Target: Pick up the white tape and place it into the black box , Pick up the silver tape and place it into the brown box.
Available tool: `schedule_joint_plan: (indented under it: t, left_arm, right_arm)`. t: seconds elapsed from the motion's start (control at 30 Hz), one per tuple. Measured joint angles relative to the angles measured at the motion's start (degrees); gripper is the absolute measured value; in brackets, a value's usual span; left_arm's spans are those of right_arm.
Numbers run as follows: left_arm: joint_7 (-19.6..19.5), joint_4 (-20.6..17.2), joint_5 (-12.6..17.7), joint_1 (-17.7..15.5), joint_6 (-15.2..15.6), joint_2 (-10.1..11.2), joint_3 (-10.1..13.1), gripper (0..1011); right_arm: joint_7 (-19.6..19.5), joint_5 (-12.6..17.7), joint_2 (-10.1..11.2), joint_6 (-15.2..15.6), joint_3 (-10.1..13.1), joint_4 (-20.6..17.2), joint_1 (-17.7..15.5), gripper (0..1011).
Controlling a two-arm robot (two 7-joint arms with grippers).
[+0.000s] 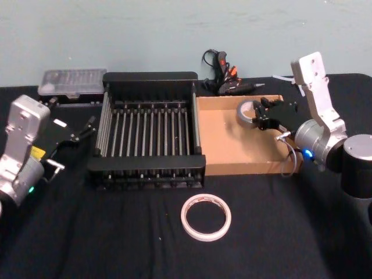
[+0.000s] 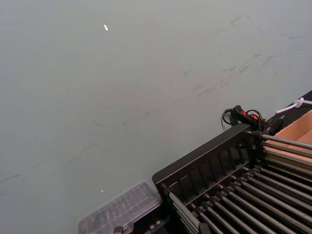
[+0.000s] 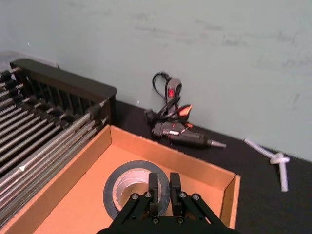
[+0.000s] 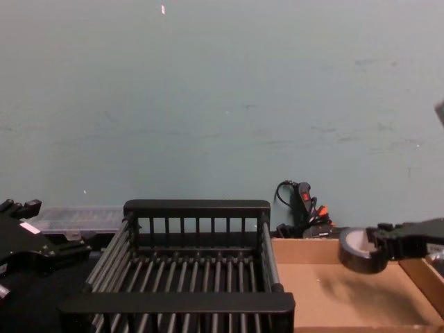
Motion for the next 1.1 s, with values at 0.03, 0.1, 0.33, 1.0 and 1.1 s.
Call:
schedule_joint_plan:
  t: [0.03,0.1,0.33,1.0,1.1]
  left_arm:
    - [0.00,0.00,0.00,0.00,0.00,0.00,0.00,1001]
    - [0.00,0.00,0.00,0.00,0.00,0.00,0.00,1001]
    - [0.00,0.00,0.00,0.00,0.00,0.00,0.00,1001]
    - [0.00,0.00,0.00,0.00,0.00,0.00,0.00,1001]
    - [0.00,0.00,0.00,0.00,0.00,0.00,0.00,1001]
  right_arm:
    - [0.08,-0.08,-0.15,0.16,0.00,0.32,0.09,146]
    - [0.31,-0.31,-0.52,0.57,-0.03,1.18,0.42,145]
    - [1.03,-0.70,-1.25,1.47,0.01,2.79,0.89,145]
    - [3.06,-0.88,-1.41,2.02,-0.21,3.24,0.94,145]
    - [2.99,-0.88,-1.41,2.01,-0.19,3.23,0.93,145]
